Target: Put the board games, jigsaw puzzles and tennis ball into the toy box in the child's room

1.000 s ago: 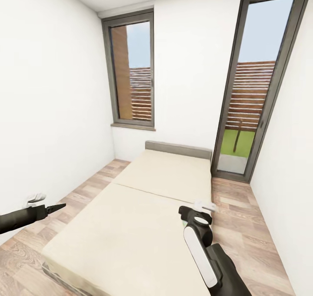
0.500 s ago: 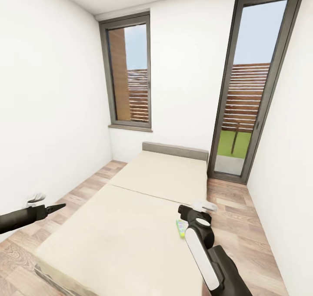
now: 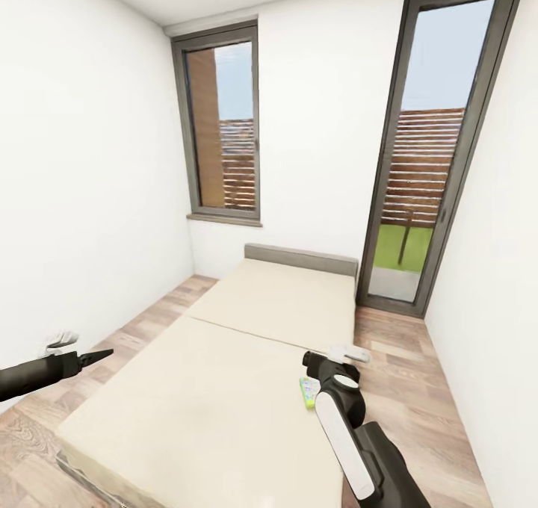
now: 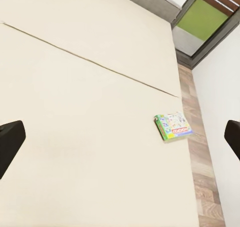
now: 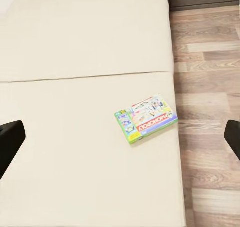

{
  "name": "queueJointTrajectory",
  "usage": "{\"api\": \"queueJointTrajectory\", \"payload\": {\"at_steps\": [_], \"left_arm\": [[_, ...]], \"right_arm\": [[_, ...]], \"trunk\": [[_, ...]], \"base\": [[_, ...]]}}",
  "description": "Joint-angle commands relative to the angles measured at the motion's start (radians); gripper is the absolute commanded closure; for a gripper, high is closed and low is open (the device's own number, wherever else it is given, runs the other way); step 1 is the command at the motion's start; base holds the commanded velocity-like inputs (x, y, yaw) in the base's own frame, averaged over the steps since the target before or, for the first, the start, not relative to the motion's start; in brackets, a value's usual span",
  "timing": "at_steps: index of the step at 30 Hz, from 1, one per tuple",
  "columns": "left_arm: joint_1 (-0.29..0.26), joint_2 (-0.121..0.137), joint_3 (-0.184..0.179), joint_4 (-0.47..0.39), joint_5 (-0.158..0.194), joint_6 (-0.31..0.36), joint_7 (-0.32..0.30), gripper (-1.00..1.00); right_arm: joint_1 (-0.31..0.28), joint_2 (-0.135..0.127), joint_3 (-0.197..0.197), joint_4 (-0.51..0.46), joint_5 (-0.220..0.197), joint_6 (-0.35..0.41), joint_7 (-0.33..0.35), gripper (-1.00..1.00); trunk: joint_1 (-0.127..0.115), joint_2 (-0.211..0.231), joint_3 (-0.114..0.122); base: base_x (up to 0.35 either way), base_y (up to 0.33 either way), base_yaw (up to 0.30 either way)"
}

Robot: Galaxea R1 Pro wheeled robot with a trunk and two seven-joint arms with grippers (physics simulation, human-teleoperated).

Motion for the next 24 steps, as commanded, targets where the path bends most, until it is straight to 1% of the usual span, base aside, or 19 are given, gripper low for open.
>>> {"api": "queueJointTrajectory", "payload": {"at_steps": [1,5,14,24], "left_arm": [[-0.001,-0.001,0.003,0.000,-0.010,0.007,-0.010,-1.00],[-0.001,-0.001,0.003,0.000,-0.010,0.007,-0.009,-1.00],[-0.001,-0.001,0.004,0.000,-0.009,0.007,-0.009,-1.00],[-0.001,-0.001,0.004,0.000,-0.010,0.007,-0.009,-1.00]], "right_arm": [[-0.001,0.000,0.003,-0.001,-0.007,0.004,-0.008,-1.00],[-0.001,0.002,0.008,-0.001,-0.007,0.006,-0.008,-1.00],[-0.001,0.004,0.009,0.001,-0.006,0.009,-0.008,-1.00],[-0.001,0.006,0.009,0.002,-0.003,0.010,-0.008,-1.00]], "trunk": [[0.000,-0.001,0.000],[0.000,-0.001,0.000],[0.000,-0.001,0.000],[0.000,-0.001,0.000]], "base": [[0.000,-0.017,0.198],[0.000,-0.124,0.249],[0.000,-0.195,0.282],[0.000,-0.039,0.291]]}}
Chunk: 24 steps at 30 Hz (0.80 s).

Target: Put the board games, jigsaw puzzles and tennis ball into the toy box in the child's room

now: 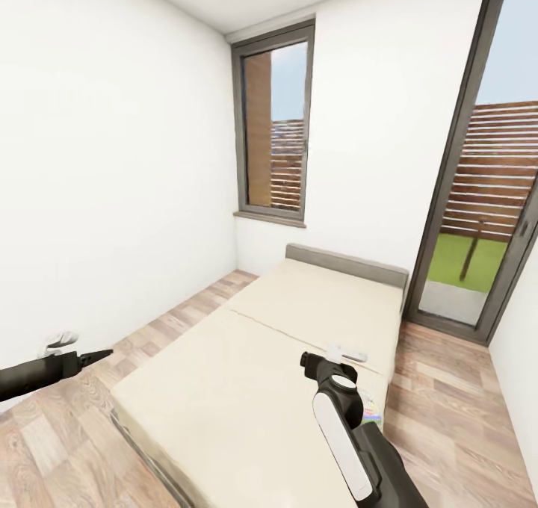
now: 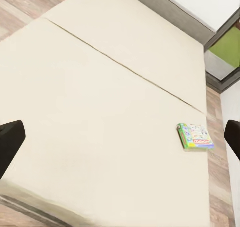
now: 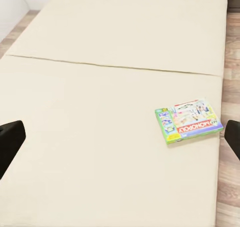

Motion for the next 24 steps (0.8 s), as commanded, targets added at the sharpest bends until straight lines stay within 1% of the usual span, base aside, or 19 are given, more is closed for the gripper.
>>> {"api": "queueJointTrajectory", "payload": {"at_steps": [1,4,7,12,24], "left_arm": [[-0.001,-0.001,0.003,0.000,-0.010,0.007,-0.010,-1.00],[-0.001,-0.001,0.004,-0.001,-0.008,0.007,-0.016,-1.00],[-0.001,0.001,0.005,-0.002,-0.003,0.011,-0.023,-1.00],[-0.001,0.007,0.007,-0.004,-0.001,0.020,-0.026,-1.00],[-0.004,0.002,0.006,-0.005,-0.001,0.029,-0.024,-1.00]], "right_arm": [[-0.001,0.000,0.001,-0.001,-0.007,0.003,-0.008,-1.00],[-0.001,-0.001,0.002,-0.002,-0.004,0.002,-0.008,-1.00],[-0.001,-0.001,0.002,-0.002,-0.003,0.000,-0.008,-1.00],[-0.001,-0.002,0.003,-0.003,-0.002,-0.002,-0.008,-1.00],[-0.001,0.000,0.003,-0.002,-0.005,-0.002,-0.008,-1.00]], "trunk": [[0.000,-0.001,-0.001],[0.000,-0.001,-0.001],[0.000,-0.001,-0.001],[0.000,-0.001,-0.001],[0.000,-0.001,-0.002]], "base": [[0.000,-0.005,0.291],[0.000,-0.003,0.273],[0.000,-0.004,0.123],[0.000,-0.043,0.039],[0.000,-0.006,0.004]]}}
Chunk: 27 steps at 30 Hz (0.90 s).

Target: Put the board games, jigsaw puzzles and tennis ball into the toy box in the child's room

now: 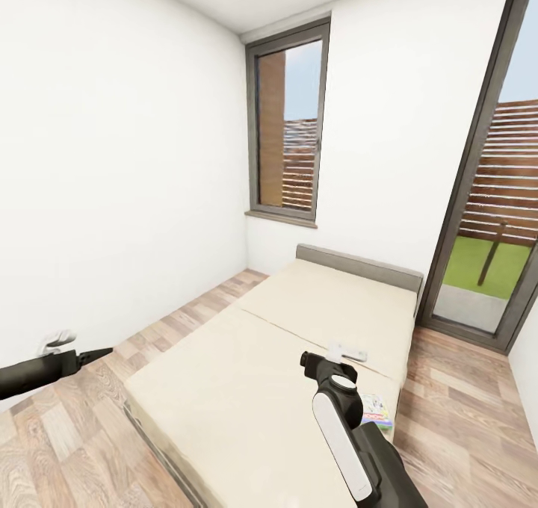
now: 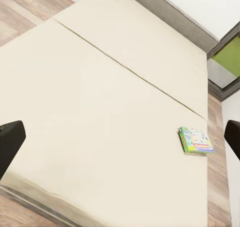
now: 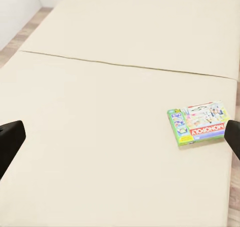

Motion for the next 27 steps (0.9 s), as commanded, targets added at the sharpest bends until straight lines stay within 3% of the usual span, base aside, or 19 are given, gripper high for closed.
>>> {"api": "queueJointTrajectory", "payload": {"at_steps": [1,11,27], "left_arm": [[-0.003,-0.001,0.003,0.000,-0.010,0.009,-0.007,-1.00],[-0.010,0.000,0.001,-0.002,-0.010,0.068,-0.002,-1.00],[-0.009,-0.003,0.001,-0.047,-0.010,0.062,0.001,-1.00]], "right_arm": [[-0.001,0.000,0.001,-0.001,-0.008,0.004,-0.008,-1.00],[-0.001,0.001,0.012,0.003,-0.005,0.011,-0.010,-1.00],[-0.001,0.001,0.031,0.006,-0.002,0.011,-0.013,-1.00]], "trunk": [[0.000,-0.001,-0.001],[0.000,-0.001,-0.015],[0.000,-0.001,-0.039]], "base": [[0.000,0.000,0.000],[0.000,0.000,0.005],[-0.063,0.000,0.139]]}}
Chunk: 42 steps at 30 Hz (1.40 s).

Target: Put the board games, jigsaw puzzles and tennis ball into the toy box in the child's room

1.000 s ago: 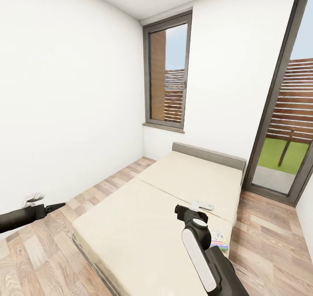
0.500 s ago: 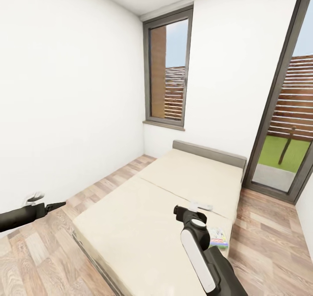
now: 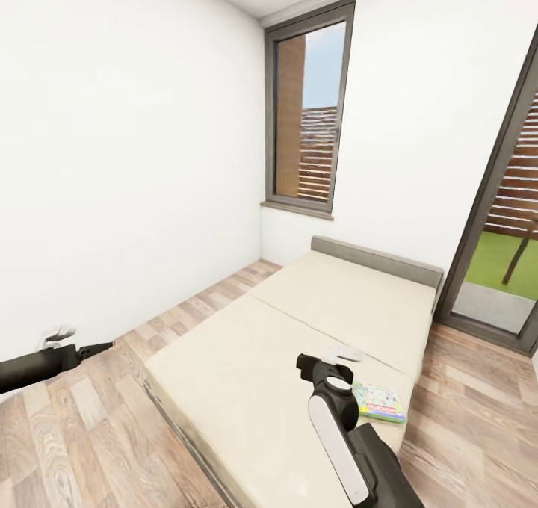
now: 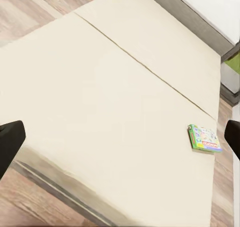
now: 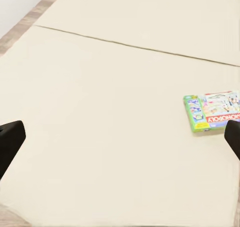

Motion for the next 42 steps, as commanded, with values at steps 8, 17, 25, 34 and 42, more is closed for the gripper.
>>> {"api": "queueJointTrajectory", "payload": {"at_steps": [8,17,25,34,42], "left_arm": [[-0.001,-0.001,0.002,-0.003,-0.010,0.007,-0.008,-1.00],[-0.001,-0.002,0.002,-0.003,-0.010,0.006,-0.005,-1.00],[-0.001,-0.002,0.001,-0.003,-0.010,0.007,-0.004,-1.00],[-0.001,-0.002,0.001,-0.003,-0.010,0.006,-0.004,-1.00],[-0.001,-0.002,0.000,-0.003,-0.010,0.006,-0.004,-1.00]], "right_arm": [[-0.001,0.000,0.012,-0.001,-0.007,0.003,-0.011,-1.00],[-0.001,0.000,0.014,-0.001,-0.006,0.003,-0.008,-1.00],[-0.001,0.000,0.014,-0.001,-0.006,0.003,-0.007,-1.00],[-0.001,0.000,0.014,-0.001,-0.005,0.003,-0.005,-1.00],[-0.001,0.000,0.026,-0.001,-0.005,0.002,-0.005,-1.00]], "trunk": [[0.000,-0.001,-0.011],[0.000,-0.001,-0.021],[0.000,-0.001,-0.030],[0.000,-0.001,-0.040],[0.000,-0.001,-0.048]], "base": [[-0.153,-0.075,0.197],[-0.028,-0.017,0.210],[-0.002,-0.010,0.222],[0.000,-0.121,0.225],[0.000,-0.107,0.225]]}}
